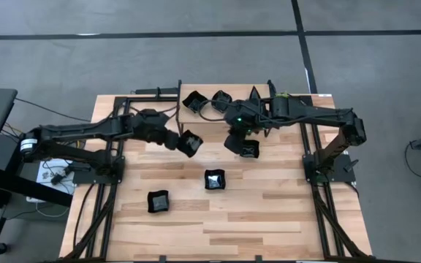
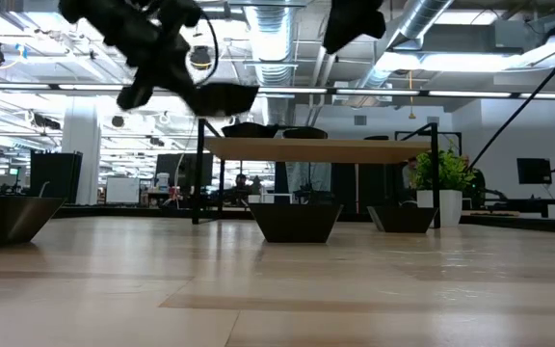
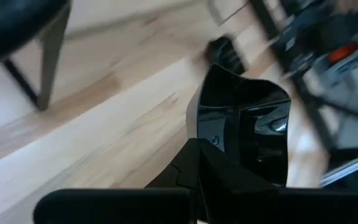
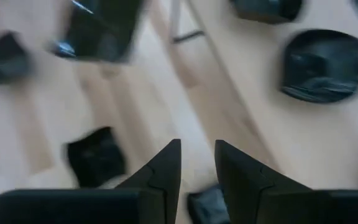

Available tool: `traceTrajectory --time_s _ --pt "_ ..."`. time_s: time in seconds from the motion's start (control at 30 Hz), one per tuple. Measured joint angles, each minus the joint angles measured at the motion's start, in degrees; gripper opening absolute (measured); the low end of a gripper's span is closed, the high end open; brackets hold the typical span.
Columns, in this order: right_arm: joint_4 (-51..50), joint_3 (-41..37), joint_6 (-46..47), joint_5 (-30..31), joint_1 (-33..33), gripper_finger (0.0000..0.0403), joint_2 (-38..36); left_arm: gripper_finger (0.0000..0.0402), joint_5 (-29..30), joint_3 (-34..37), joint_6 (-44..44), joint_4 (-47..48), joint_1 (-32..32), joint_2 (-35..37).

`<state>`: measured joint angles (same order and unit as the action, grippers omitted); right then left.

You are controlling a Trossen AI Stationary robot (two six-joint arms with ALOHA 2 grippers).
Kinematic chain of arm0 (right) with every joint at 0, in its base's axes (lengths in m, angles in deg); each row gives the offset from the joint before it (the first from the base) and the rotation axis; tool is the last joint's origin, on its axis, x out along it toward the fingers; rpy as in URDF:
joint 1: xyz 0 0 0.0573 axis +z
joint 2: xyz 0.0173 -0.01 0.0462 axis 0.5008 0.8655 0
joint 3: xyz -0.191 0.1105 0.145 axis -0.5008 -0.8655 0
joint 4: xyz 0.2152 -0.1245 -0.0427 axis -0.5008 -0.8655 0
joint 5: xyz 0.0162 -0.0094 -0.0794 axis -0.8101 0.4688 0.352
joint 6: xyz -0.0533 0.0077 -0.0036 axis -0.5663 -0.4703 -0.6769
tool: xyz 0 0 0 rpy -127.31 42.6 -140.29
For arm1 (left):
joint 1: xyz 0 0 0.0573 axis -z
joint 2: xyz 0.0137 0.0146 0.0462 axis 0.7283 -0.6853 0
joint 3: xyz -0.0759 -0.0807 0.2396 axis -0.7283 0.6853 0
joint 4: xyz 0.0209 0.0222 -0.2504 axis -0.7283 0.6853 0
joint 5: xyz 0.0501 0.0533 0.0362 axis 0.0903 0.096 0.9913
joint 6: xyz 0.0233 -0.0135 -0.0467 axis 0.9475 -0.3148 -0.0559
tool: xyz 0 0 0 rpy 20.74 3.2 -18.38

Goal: Pick & Place Mini shaped plates
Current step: Stack the distorted square plate on top of the distorted square plate on the shelf

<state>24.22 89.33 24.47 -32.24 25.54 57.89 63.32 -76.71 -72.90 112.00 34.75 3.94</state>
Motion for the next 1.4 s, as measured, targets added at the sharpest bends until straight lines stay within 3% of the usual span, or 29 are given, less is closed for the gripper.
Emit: traceTrajectory --time_s 0.13,0.37,0.57,0.67,0.8,0.93,1.2,1.4 --pt "-3.4 0.0 -0.7 4.3 -1.4 0.0093 0.0 0.0004 0.6 -4.0 -2.6 -1.6 0.6 0.3" --pt "-4.5 0.0 -4.5 3.8 -3.9 0.0093 0.0 0.0004 9.8 -13.3 -3.2 -1.9 1.8 -1.3" --pt "-5.0 0.0 -8.8 3.6 -5.1 0.0093 -0.3 0.0004 18.1 -20.3 -0.3 -1.3 -1.9 -5.9" --pt "-5.7 0.0 -9.0 3.6 -6.3 0.0093 -1.6 0.0004 19.2 -22.0 -0.3 -0.9 -5.5 -9.1" --pt "-6.6 -0.5 -11.5 3.7 -7.7 0.0093 -5.7 0.0004 16.0 -23.8 -0.8 -0.8 -10.2 -13.9" --pt "-2.9 -7.2 -13.2 3.3 -10.1 0.0093 -12.4 0.0004 10.9 -25.2 -0.2 0.0 -14.0 -17.5" --pt "7.3 -24.2 -16.3 -9.5 -15.4 0.0093 -23.9 0.0004 3.6 -27.6 3.7 6.0 -20.8 -18.6" --pt "9.5 -28.6 -16.3 -10.2 -16.3 0.0093 -25.7 0.0004 -2.4 -29.9 12.2 6.6 -25.3 -19.3"
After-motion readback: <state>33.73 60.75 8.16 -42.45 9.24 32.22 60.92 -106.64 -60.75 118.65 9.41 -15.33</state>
